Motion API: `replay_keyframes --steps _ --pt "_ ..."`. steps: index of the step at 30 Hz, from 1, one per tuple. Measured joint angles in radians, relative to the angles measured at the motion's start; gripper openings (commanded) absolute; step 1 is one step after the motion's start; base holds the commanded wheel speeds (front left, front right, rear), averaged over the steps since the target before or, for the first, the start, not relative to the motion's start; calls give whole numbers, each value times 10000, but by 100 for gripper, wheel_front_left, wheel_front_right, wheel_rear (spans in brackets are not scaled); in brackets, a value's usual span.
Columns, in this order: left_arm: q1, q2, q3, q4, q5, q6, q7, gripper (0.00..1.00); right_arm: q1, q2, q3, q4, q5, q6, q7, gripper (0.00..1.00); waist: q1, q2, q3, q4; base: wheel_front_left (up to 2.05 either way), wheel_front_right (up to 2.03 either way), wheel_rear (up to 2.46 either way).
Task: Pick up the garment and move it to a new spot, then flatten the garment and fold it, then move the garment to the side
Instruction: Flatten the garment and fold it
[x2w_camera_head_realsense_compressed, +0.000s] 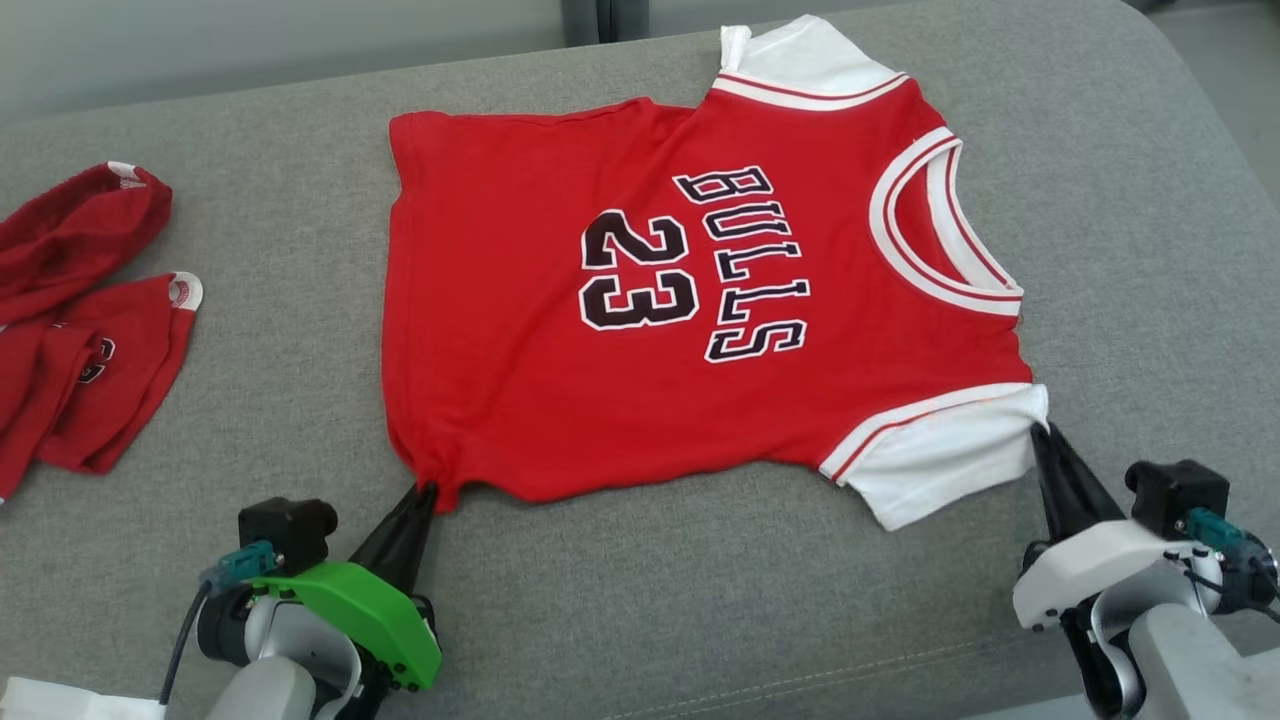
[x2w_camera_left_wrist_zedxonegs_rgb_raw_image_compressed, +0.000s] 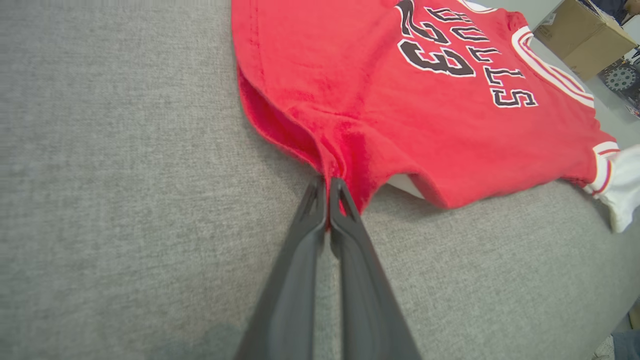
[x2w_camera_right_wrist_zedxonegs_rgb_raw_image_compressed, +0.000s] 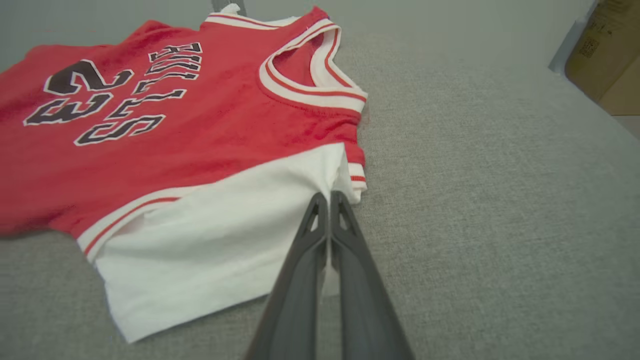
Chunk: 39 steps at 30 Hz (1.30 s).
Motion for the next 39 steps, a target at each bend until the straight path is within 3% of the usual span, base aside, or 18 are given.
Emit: replay_keyframes --steps 10,14,22,29,39 --pt "-58 541 -94 -924 -414 0 1012 0 -221 -261 -293 -1383 -31 15 0 0 0 0 -47 30 0 0 0" --pt "-291 867 19 -1377 -589 -2 1561 0 -268 -330 -368 -1732 -8 182 0 0 0 0 42 61 0 0 0" --pt "-1428 1576 54 -2468 -796 -2 3340 0 -987 -617 -384 -2010 63 368 21 0 0 0 470 100 0 0 0" --pt "-2083 1588 136 -2853 -2021 0 5131 0 -1912 -834 -309 -2155 130 550 464 0 0 0 920 105 0 0 0" --pt "-3289 1893 453 -3166 -2504 366 6719 0 -2536 -1068 -339 -1881 382 631 895 0 0 0 1369 23 0 0 0"
